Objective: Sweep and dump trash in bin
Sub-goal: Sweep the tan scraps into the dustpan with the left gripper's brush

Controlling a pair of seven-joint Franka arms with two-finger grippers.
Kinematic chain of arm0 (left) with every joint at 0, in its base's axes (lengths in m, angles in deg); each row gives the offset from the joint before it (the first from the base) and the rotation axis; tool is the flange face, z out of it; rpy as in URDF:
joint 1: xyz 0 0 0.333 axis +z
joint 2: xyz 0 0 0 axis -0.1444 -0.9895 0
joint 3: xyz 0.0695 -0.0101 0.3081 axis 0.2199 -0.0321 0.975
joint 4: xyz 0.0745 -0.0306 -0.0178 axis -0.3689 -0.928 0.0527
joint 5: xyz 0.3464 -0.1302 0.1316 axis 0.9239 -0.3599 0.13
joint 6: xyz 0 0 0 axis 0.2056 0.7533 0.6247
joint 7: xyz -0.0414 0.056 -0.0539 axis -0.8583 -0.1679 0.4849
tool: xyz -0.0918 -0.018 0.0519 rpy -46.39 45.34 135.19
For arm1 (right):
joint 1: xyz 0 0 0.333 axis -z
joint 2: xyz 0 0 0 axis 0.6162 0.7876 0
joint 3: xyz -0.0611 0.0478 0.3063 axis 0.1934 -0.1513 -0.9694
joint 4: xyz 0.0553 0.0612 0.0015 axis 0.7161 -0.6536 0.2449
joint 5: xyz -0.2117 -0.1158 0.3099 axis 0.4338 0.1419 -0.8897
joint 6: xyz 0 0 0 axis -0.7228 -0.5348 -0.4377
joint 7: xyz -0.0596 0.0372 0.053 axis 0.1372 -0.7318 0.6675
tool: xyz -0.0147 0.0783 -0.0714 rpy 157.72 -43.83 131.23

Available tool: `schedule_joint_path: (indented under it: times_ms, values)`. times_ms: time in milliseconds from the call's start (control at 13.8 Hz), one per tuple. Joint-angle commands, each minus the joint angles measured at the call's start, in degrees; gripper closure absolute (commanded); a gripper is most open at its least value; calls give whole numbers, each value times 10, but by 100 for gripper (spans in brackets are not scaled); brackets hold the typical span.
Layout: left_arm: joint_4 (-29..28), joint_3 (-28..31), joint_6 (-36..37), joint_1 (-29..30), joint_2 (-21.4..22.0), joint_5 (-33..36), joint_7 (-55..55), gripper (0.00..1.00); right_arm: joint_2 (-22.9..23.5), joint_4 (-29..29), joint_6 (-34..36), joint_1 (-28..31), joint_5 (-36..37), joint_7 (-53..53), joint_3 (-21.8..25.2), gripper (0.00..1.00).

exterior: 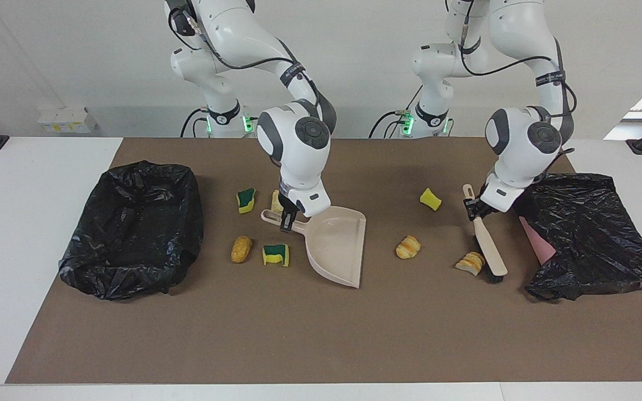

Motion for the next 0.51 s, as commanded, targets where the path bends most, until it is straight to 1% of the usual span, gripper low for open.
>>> schedule_joint_path:
  times_ms: [0, 218, 436]
  values:
    - [-14, 9, -3, -57, 16, -39, -1, 100, -10, -13, -12, 5, 12, 17, -3, 100]
    - [-17, 8, -8, -119, 22, -93, -7, 100, -10, -13, -12, 4, 12, 16, -3, 100]
    - [-9, 8, -21, -176, 23, -131, -46, 100, -10, -13, -12, 5, 12, 16, -3, 100]
